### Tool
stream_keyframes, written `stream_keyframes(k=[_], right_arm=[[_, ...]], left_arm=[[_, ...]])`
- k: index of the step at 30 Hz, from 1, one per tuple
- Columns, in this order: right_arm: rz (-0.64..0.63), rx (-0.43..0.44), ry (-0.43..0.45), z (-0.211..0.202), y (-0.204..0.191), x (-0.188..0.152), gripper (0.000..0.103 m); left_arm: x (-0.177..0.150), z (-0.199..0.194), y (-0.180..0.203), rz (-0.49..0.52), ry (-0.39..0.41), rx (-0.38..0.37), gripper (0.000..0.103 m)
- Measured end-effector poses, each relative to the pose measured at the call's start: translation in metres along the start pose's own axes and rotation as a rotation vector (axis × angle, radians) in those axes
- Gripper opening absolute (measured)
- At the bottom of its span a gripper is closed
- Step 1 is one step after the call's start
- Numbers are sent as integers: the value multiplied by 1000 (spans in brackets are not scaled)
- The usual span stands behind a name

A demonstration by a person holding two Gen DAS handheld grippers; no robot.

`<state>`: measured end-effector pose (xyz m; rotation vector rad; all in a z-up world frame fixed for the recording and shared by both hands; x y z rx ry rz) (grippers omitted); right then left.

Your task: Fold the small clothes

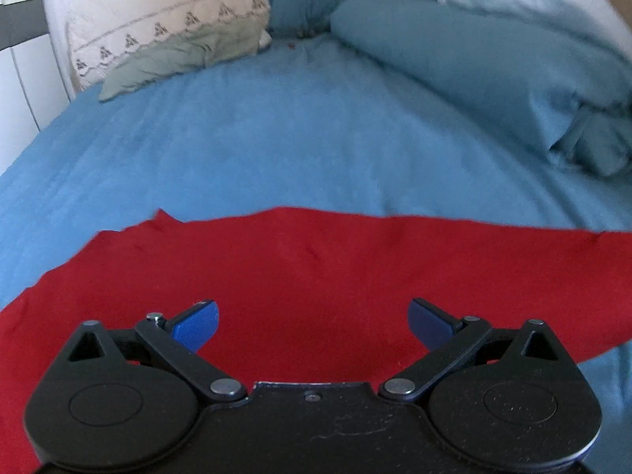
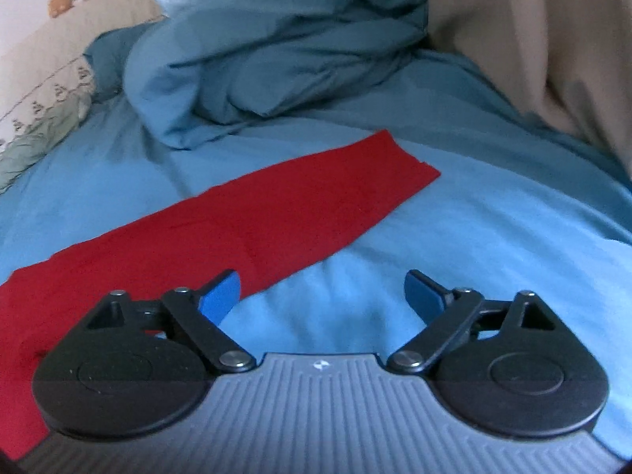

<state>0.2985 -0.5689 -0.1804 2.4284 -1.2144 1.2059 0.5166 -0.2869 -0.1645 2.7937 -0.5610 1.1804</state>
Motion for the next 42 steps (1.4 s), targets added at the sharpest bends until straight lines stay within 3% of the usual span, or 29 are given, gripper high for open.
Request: stream_keyframes(k=[8, 11, 13, 15, 18, 20, 23, 28, 31, 34, 38, 40, 42], right_arm=[[-17, -60, 12, 49, -3, 19, 73], [-9, -88, 12, 60, -2, 27, 54], [-6, -107, 5, 64, -1, 32, 36], [3, -109, -9, 65, -3, 38, 26], [9, -89, -7, 56, -13, 50, 22], [0, -47, 13, 42, -29, 61, 21], [-37, 70, 46, 18, -71, 83, 21], [-157, 344, 105, -22, -190, 102, 21], [-270, 543, 101, -44, -279, 80, 21], [-424, 704, 31, -53, -361, 17, 21], [-638, 757, -124, -42, -421, -96, 21], [-755, 734, -159, -39, -428, -143, 21], [-807, 714, -153, -40, -424, -164, 21]], left_arm=[[0, 59, 7, -12, -123, -24, 103], [3, 68, 9, -11, -133, -27, 103], [5, 70, 10, -1, -147, -32, 103], [7, 70, 8, -8, -164, -41, 103], [12, 66, 2, -10, -176, -61, 103], [19, 56, -9, -15, -182, -69, 99], [35, 32, -35, -31, -117, -81, 99], [53, -6, -110, -73, -42, -13, 102], [47, -24, -168, -145, -35, 28, 103], [26, -34, -223, -205, -50, 117, 103], [-14, -35, -277, -263, -118, 193, 102], [-35, -34, -292, -303, -155, 184, 102], [-50, -31, -301, -326, -178, 168, 102]])
Point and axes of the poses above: each gripper's, at about its wrist camera, not at the fingertips, and z roughly the way its jaws point, y to its right, x to its top, the point moved 3 cm from there along z, roughly the way its jaws point, and after that the axes turned 2 degrees about y, right-handed, at the moved point
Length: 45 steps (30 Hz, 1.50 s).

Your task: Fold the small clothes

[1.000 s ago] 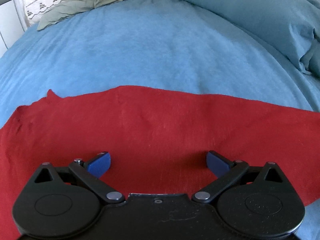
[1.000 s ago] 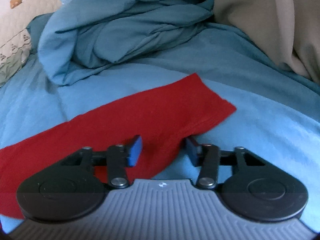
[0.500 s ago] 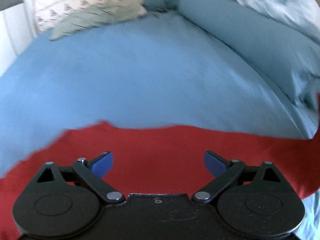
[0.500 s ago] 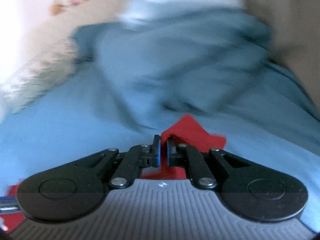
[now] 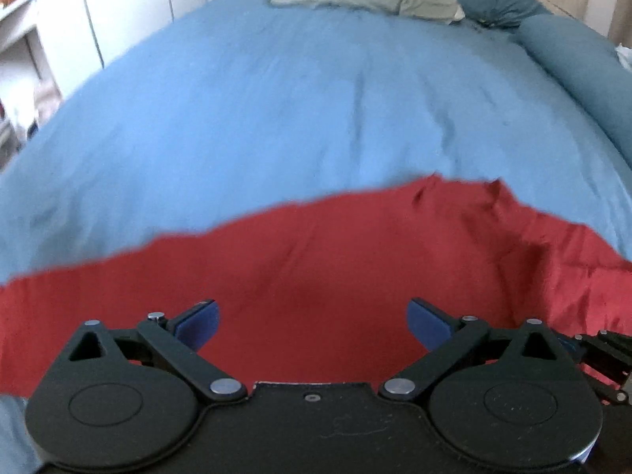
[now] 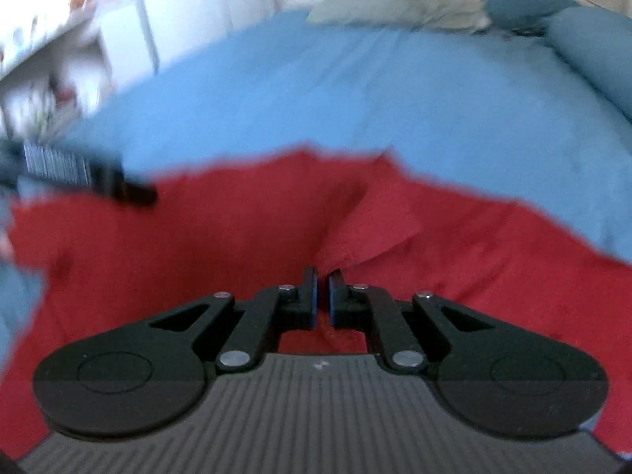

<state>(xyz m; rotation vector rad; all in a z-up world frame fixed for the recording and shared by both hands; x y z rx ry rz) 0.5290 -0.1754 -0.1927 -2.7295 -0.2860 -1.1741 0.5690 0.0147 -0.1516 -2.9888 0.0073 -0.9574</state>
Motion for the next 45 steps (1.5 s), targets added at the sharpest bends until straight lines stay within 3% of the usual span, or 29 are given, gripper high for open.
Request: stream_keyframes(k=[3, 5, 7, 9, 15, 20, 21, 22, 26, 29, 32, 35, 36, 39, 41, 43, 45], right_arm=[[-24, -14, 11, -5, -3, -5, 25], [-77, -20, 15, -4, -12, -3, 33], [-122, -13, 17, -13, -18, -5, 61], [-136, -28, 28, -22, -16, -7, 72], [-91, -127, 21, -63, 17, -19, 83], [18, -218, 6, -97, 58, -37, 86], [42, -231, 0, -101, 66, -41, 86], [66, -244, -7, -104, 73, -45, 86], [149, -285, -30, -114, 95, -59, 86], [193, -310, -30, -124, 104, -68, 86], [246, -321, -39, -130, 110, -77, 87], [285, -336, -53, -127, 115, -83, 87], [290, -343, -56, -126, 115, -84, 87], [289, -381, -55, -121, 115, -84, 94], [288, -403, -55, -117, 116, -83, 98], [284, -418, -63, -114, 116, -83, 98], [278, -439, -70, -108, 117, -82, 98]], left_arm=[[-11, 4, 3, -4, -21, -22, 102], [-6, 10, 4, -10, -25, -51, 102], [-6, 5, 13, -9, -16, -87, 102], [-6, 0, 26, 9, 0, -128, 102], [2, -11, 95, 137, 38, -278, 100], [-5, 11, 147, 223, 18, -317, 81], [-8, 19, 152, 234, 6, -307, 68], [-10, 26, 154, 241, -8, -296, 53], [-10, 31, 136, 156, 13, -279, 38], [-8, 26, 102, 45, 38, -214, 38], [-19, 30, 78, -49, 1, -250, 39], [-27, 31, 79, -46, 1, -301, 54], [-27, 31, 81, -43, 4, -318, 64], [-23, 30, 89, -55, 12, -354, 67], [-21, 32, 96, -50, 14, -334, 54], [-16, 35, 98, -53, 20, -313, 3], [-7, 34, 96, -78, 44, -313, 4]])
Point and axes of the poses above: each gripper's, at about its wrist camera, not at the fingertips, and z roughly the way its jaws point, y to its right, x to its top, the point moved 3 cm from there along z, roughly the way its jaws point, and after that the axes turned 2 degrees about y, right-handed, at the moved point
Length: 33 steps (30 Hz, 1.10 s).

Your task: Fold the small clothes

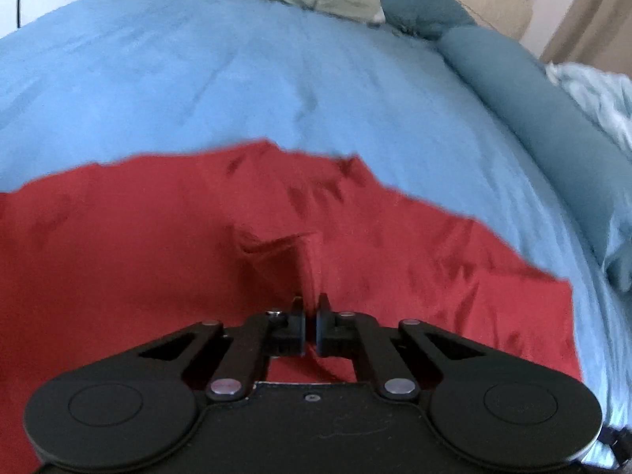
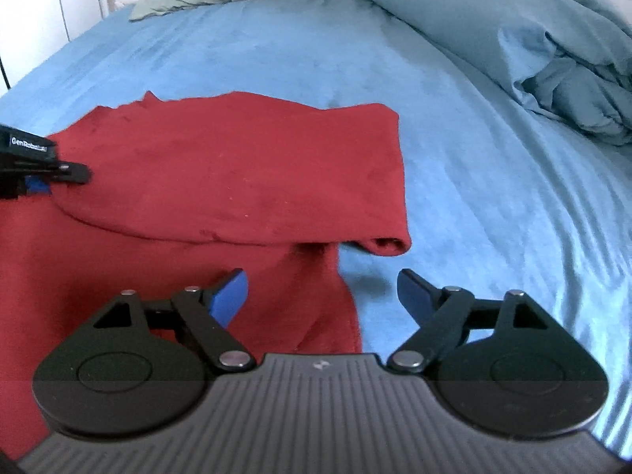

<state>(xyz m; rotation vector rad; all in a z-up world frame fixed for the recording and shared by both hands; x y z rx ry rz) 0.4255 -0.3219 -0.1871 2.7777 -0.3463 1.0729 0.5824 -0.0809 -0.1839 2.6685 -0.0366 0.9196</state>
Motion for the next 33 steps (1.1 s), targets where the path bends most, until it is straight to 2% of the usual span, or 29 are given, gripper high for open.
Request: stream_keyframes(k=[3, 5, 8, 11, 14, 16, 17, 20, 26, 29, 30, 31, 33], right_arm=[[-26, -43, 7, 7, -2, 2, 98], [-61, -68, 19, 16, -7, 8, 98], [-84, -87, 30, 24, -13, 15, 98], [-97, -96, 38, 34, -16, 24, 98], [-112, -119, 39, 40, -13, 30, 97], [-138, -190, 44, 40, -4, 33, 95], [-139, -199, 39, 39, 4, 34, 95], [-84, -131, 4, 39, 29, 29, 95], [-161, -98, 3, 40, 31, 29, 96], [-143, -59, -23, 35, 35, 34, 96], [-141, -41, -28, 30, 37, 36, 97], [-141, -21, -26, 23, 35, 39, 97], [-129, 60, -7, 6, 25, 46, 98]], left_arm=[[22, -26, -7, -19, 106, 10, 4], [35, -51, -19, -15, 187, 67, 4], [41, -72, -44, -25, 242, 139, 4], [31, -72, -67, -39, 221, 174, 4], [14, -64, -83, -84, 188, 175, 4], [5, -63, -87, -96, 184, 176, 4], [1, -63, -89, -104, 184, 172, 4], [-11, -69, -97, -126, 166, 164, 4], [-36, -66, -106, -105, 95, 194, 6], [-38, -76, -107, -95, 80, 240, 21], [-39, -84, -108, -88, 80, 272, 31], [-39, -90, -109, -82, 86, 293, 36], [-39, -105, -108, -66, 112, 300, 44]])
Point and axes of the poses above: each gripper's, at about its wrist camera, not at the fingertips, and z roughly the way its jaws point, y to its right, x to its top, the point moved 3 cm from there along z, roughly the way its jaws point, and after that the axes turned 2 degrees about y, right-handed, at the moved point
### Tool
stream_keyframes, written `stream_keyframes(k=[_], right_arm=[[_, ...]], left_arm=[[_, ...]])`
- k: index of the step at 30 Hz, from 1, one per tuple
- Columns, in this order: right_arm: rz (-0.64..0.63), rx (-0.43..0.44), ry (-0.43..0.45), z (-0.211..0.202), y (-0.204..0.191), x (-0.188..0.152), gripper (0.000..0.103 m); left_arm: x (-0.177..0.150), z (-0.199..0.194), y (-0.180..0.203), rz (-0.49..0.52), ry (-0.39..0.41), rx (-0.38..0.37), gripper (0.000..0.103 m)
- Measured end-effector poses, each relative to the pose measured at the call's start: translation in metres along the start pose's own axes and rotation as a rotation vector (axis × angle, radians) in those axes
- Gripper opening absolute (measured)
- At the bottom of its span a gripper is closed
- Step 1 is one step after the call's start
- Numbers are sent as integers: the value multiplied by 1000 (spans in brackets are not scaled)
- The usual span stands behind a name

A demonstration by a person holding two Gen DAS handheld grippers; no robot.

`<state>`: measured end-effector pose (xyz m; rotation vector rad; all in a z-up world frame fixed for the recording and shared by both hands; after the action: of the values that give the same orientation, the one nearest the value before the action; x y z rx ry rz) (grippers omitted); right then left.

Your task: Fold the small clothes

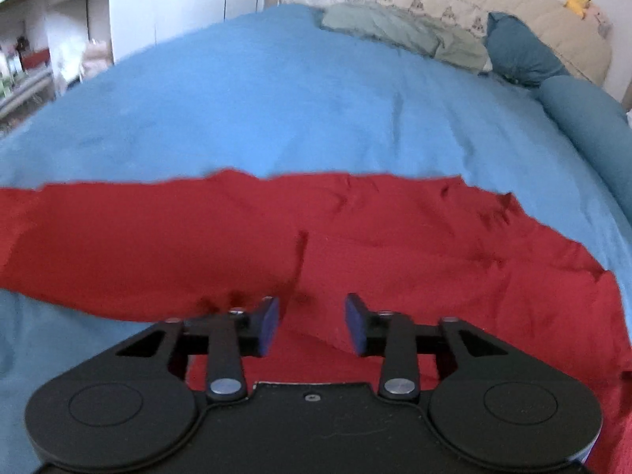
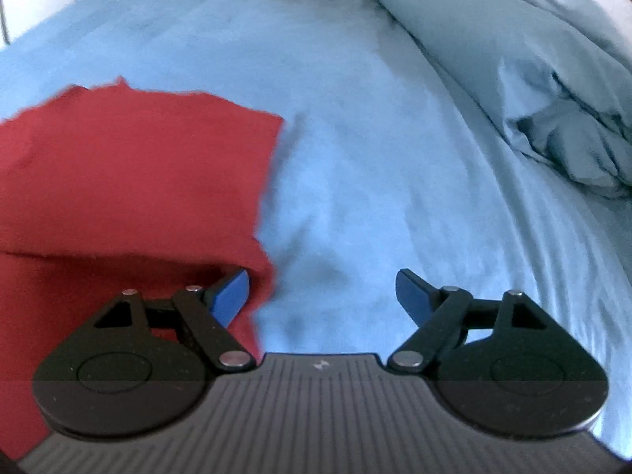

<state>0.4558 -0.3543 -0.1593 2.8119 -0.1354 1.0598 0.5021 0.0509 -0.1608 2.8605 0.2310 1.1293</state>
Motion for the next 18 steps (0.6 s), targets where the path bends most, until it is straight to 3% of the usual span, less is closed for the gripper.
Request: stream_keyframes(k=[2, 5, 10, 14, 18], right_arm=[[13, 106, 32, -11, -17, 9, 99], [-4, 176, 46, 1, -46, 20, 99], [110, 156, -55, 48, -51, 4, 99], [173, 172, -42, 35, -44, -2, 99], [144, 195, 73, 31, -46, 34, 99]], left_arm=[[5, -10, 1, 26, 22, -8, 50], [11, -7, 13, 63, 32, -43, 55], [11, 21, 39, 100, -8, -101, 55], [0, 33, 46, 114, -55, -123, 55], [-12, 40, 46, 140, -85, -122, 55]])
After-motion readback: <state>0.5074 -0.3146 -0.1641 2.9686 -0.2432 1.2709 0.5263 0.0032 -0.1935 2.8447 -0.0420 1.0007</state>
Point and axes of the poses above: each gripper's, at about its wrist camera, not at the fingertips, and z roughly the way its jaws point, y to its right, x to its top, the point moved 3 cm from there along z, roughly the way its jaws point, and after that the axes turned 2 degrees about y, right-handed, at the moved point
